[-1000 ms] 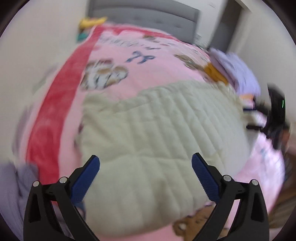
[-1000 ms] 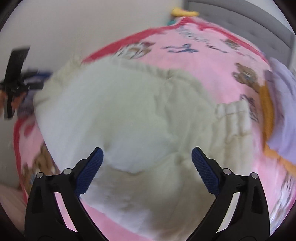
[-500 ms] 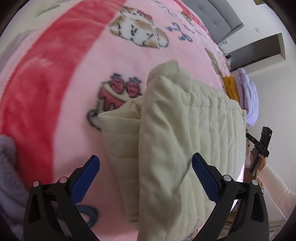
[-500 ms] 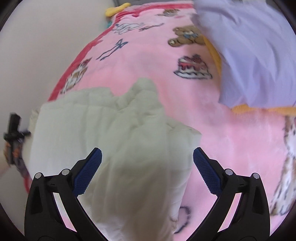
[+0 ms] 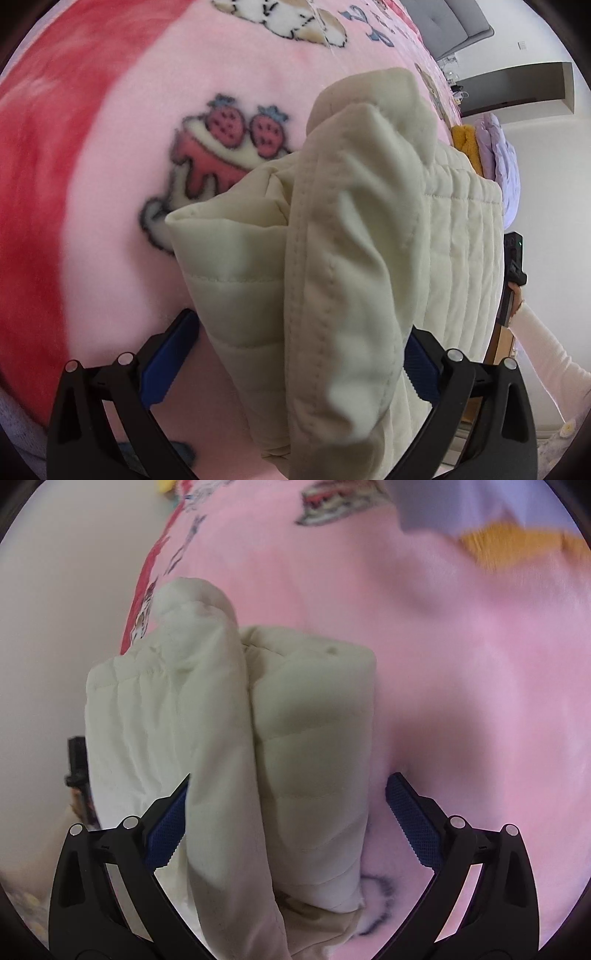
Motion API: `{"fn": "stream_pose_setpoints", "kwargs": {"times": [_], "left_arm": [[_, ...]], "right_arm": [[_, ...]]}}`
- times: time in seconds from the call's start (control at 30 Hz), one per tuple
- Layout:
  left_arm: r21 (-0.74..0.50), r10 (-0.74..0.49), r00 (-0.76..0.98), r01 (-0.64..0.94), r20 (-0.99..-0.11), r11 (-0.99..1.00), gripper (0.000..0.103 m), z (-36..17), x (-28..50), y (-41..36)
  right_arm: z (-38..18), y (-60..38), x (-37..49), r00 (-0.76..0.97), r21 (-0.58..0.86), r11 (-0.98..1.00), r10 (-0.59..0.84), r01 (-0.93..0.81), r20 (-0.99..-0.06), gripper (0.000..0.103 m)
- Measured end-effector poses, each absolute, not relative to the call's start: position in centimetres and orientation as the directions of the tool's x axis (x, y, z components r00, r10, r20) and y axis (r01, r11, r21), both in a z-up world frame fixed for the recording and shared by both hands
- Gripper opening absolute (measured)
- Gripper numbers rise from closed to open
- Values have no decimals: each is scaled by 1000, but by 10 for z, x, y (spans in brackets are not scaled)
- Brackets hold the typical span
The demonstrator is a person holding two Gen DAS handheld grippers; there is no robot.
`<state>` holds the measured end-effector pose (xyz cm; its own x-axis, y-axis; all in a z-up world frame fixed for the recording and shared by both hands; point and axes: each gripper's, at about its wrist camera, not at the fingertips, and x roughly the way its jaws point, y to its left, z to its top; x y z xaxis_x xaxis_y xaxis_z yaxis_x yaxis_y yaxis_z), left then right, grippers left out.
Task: Fold large clothes
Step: 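Grasp the folded jacket edge with both tools side by side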
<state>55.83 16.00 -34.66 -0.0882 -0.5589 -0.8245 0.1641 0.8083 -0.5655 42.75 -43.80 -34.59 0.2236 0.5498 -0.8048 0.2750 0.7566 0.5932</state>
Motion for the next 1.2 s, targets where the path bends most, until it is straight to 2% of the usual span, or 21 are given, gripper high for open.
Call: {"fn": "stream_pose_setpoints", "kwargs": {"times": [0.07, 0.37, 0.77, 0.8, 0.83, 0.87, 0.97, 1.0, 1.03, 1.07, 1.1, 1.2], "left_arm": [[-570, -559, -108, 161, -822, 806, 99, -350, 560, 162], [-563, -531, -196, 194, -825, 803, 99, -354, 572, 157], [-533, -520, -118, 215, -846, 819, 99, -357, 562, 149], [-524, -510, -119, 225, -852, 822, 99, -357, 561, 147], [-516, -501, -122, 233, -857, 824, 99, -357, 562, 144], [-504, -490, -120, 241, -864, 830, 99, -357, 559, 138], [-477, -460, -125, 261, -879, 839, 97, -357, 560, 130], [-485, -468, -126, 258, -875, 836, 87, -356, 560, 129], [-497, -481, -127, 256, -867, 829, 72, -353, 561, 124], [-505, -491, -122, 264, -863, 822, 65, -348, 560, 115], [-520, -507, -120, 274, -853, 809, 49, -344, 559, 110], [-492, -492, -75, 279, -867, 825, 38, -336, 554, 102]], "right_arm": [[-351, -438, 429, 189, 601, 736, 571, 311, -799, 96], [-343, -416, 438, 125, 514, 824, 499, 238, -857, 96], [-341, -399, 455, 122, 428, 887, 412, 173, -903, 94], [-339, -397, 453, 123, 423, 891, 407, 165, -905, 91], [-337, -392, 454, 128, 415, 898, 399, 146, -908, 82], [-334, -388, 454, 137, 408, 905, 392, 123, -910, 69], [-326, -372, 454, 152, 391, 916, 375, 90, -914, 45], [-324, -367, 454, 155, 370, 926, 355, 82, -922, 40], [-321, -363, 454, 161, 361, 929, 346, 75, -924, 37], [-319, -360, 454, 167, 342, 937, 326, 77, -930, 33], [-318, -359, 455, 172, 340, 937, 323, 85, -931, 32], [-314, -362, 452, 212, 348, 928, 317, 132, -925, 27]]}}
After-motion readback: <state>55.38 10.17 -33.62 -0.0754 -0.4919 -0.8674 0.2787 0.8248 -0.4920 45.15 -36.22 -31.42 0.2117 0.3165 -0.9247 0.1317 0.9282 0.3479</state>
